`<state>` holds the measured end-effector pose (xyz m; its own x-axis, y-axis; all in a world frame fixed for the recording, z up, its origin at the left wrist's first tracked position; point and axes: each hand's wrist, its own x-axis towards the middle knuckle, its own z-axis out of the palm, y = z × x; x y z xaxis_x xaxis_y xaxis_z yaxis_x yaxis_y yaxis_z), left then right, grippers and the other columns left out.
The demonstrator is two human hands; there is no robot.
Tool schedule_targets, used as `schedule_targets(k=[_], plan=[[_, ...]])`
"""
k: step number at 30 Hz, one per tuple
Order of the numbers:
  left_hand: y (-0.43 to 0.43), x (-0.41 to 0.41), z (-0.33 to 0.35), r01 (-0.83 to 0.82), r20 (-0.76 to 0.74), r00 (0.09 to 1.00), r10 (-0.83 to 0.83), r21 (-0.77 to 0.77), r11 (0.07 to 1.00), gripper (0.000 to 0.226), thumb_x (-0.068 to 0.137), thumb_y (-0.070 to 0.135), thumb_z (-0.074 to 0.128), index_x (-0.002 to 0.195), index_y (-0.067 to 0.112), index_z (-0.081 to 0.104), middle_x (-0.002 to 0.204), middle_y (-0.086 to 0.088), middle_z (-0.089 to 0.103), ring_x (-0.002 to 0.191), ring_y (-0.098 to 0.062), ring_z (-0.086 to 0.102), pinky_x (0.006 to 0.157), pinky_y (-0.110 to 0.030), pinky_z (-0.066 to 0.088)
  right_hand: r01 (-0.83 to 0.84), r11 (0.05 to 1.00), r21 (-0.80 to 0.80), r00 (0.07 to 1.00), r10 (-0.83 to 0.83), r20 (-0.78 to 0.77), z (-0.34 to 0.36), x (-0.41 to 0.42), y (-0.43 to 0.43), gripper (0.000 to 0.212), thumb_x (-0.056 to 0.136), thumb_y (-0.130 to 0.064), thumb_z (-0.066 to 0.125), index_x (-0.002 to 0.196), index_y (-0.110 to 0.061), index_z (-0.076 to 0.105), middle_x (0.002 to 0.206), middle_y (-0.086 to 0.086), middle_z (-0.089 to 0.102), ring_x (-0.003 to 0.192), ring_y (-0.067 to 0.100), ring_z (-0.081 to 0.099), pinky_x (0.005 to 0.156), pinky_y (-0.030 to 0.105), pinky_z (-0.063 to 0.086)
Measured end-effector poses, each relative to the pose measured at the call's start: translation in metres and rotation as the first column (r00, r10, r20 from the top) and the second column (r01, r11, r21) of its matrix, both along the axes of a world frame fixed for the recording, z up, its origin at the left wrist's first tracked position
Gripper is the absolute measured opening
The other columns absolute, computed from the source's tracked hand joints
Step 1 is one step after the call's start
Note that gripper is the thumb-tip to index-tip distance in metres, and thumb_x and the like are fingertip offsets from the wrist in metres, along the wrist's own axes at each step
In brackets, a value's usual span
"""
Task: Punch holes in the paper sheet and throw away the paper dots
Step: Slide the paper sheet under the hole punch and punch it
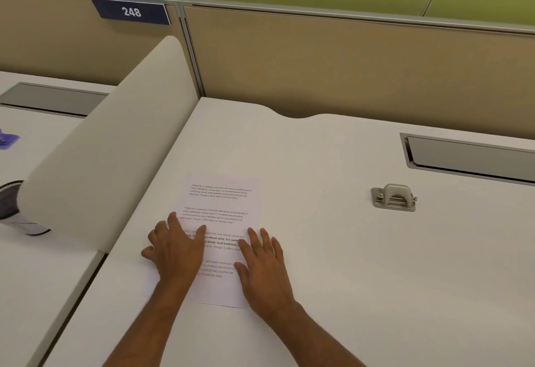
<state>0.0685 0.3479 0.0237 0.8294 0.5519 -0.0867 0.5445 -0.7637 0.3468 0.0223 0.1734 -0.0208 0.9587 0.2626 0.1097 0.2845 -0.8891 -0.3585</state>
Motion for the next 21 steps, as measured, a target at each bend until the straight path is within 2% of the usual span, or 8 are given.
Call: schedule_targets(k=[4,6,8,21], plan=[[0.004,0.006,0.005,-0.042,-0.036,0.998,0.041,-0.022,0.999,0.079,0.081,0.051,0.075,0.14,0.008,0.044,0.134,-0.022,0.051,0.126,-0.04,0.042,0.1,-0.057,0.034,0.005,0.999,-0.044,0.999,-0.004,0.032,-0.001,0.002,0.002,0.043,0.097,-0.038,0.047,0.134,-0.021,0.057,0.15,0.006,0.05,0.141,0.031,0.044,0.117,0.05,0.032],[0.007,0.01,0.009,-0.059,-0.059,0.997,0.057,-0.033,0.998,0.081,0.078,0.052,0.077,0.138,0.008,0.045,0.133,-0.022,0.05,0.126,-0.04,0.043,0.1,-0.057,0.035,0.003,0.999,-0.042,0.999,-0.002,0.037,-0.002,0.001,0.002,0.043,0.098,-0.039,0.044,0.135,-0.021,0.056,0.151,0.006,0.049,0.142,0.031,0.042,0.12,0.049,0.027],[0.01,0.015,0.01,-0.086,-0.084,0.993,0.082,-0.053,0.995,0.082,0.075,0.053,0.08,0.135,0.007,0.047,0.132,-0.022,0.05,0.126,-0.04,0.043,0.101,-0.056,0.035,0.001,0.999,-0.032,0.999,0.0,0.035,-0.002,0.001,0.001,0.044,0.099,-0.039,0.042,0.136,-0.021,0.056,0.152,0.006,0.048,0.143,0.031,0.04,0.117,0.047,0.02],[0.021,0.038,0.003,-0.218,-0.088,0.974,0.209,-0.104,0.97,0.083,0.069,0.063,0.08,0.123,0.006,0.053,0.13,-0.022,0.055,0.125,-0.041,0.045,0.102,-0.053,0.034,-0.008,1.0,-0.004,1.0,0.008,-0.006,-0.003,0.001,-0.001,0.041,0.101,-0.039,0.044,0.138,-0.023,0.054,0.157,0.004,0.042,0.147,0.028,0.033,0.117,0.045,0.015]])
